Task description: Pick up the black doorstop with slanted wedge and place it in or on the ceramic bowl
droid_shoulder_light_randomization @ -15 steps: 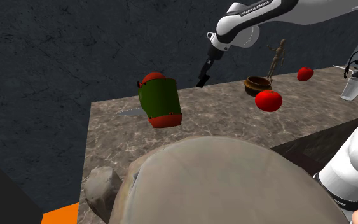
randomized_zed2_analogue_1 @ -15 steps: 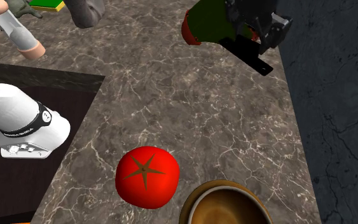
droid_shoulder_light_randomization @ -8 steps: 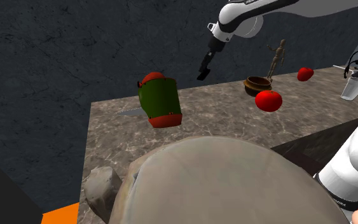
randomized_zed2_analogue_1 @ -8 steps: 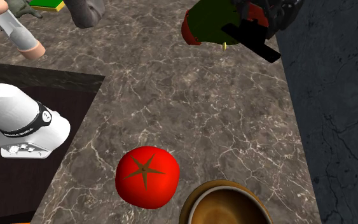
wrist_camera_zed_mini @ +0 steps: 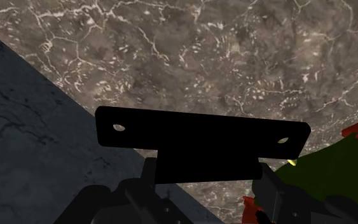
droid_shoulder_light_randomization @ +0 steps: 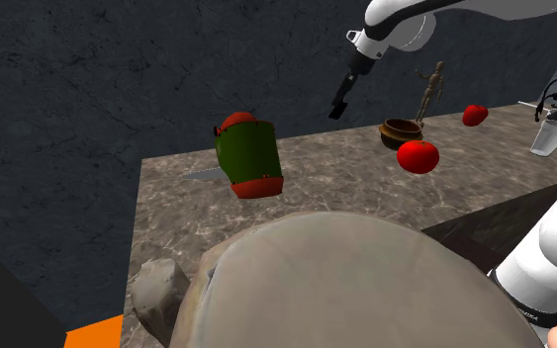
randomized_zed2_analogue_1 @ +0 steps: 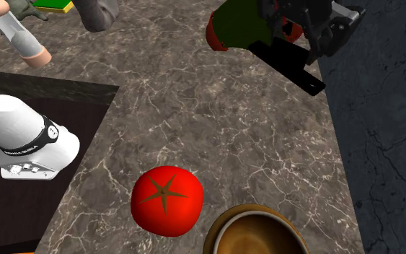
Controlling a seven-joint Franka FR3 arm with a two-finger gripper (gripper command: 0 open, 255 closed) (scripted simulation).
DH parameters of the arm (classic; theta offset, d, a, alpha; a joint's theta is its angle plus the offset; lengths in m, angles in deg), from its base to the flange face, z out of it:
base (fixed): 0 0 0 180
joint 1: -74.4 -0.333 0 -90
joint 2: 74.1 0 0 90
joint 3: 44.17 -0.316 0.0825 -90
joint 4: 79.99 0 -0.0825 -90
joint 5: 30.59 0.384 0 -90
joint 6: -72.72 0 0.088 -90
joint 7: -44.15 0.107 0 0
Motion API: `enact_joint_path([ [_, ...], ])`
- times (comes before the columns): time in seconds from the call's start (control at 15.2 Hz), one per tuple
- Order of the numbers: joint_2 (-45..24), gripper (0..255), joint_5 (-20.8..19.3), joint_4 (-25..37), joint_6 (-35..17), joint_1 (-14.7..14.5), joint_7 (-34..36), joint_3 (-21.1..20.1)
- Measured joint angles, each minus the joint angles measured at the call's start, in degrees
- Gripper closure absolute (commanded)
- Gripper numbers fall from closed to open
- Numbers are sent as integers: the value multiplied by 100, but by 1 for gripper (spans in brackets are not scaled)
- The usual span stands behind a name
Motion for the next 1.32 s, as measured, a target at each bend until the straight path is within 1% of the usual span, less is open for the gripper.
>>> enact_joint_path([
  [0.2, 123, 255, 107, -103, 130, 203, -448, 212],
  [0.33, 121, 255, 160, -12, 296, 336, -718, 358],
  [0.59, 168, 255, 283, -55, 471, 598, -1303, 649],
  [0.99, 65, 255, 426, 234, 931, 999, -2101, 1092],
  [1.32, -237, 255, 613, 632, 1305, 1360, -2797, 1451],
])
